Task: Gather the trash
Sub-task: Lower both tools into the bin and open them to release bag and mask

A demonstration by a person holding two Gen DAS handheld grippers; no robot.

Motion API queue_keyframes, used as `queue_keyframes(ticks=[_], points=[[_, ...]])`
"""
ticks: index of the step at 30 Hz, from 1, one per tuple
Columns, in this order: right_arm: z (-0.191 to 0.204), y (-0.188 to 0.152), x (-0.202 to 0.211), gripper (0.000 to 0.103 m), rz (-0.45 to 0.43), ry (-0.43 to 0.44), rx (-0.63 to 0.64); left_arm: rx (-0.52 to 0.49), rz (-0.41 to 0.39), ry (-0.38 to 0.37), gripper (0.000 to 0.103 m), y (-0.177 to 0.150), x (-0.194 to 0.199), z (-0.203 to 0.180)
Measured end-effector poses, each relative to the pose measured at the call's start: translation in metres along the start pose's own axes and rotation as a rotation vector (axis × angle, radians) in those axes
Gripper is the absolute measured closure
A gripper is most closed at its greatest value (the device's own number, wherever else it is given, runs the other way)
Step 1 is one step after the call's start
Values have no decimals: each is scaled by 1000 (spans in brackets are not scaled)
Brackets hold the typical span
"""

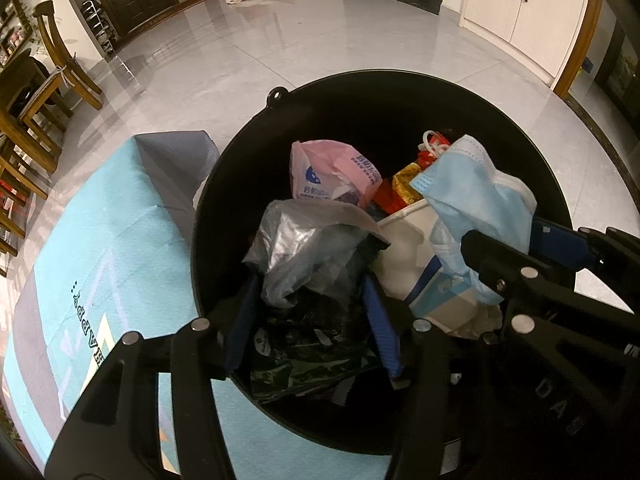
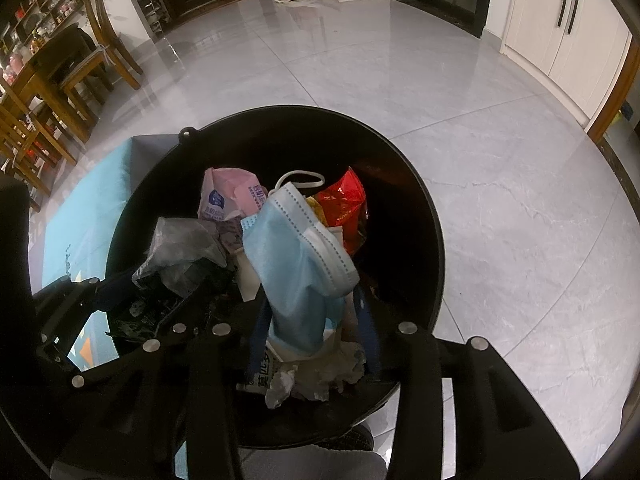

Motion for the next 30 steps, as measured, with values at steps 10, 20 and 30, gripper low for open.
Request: queue_keyframes(ticks=[10,20,30], points=[[-4,2,-2,58,3,-2,-6,0,-1,1,45,0,0,-4],[-8,5,1,54,-2,-4,-22,7,-13,-4,39,-1,2,-4],[-11,6,2,53,-1,-4,-31,7,-23,-4,37,-2,2,-3]])
Point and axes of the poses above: each gripper's, at about its wrist camera, not at the fingertips, and x roughly against the way its jaws point, z to its left, y to its top, the point moved 2 cm from there along -x, roughly the way its jaws point, and after that the axes turned 6 degrees about -z, right-handed, at the moved point
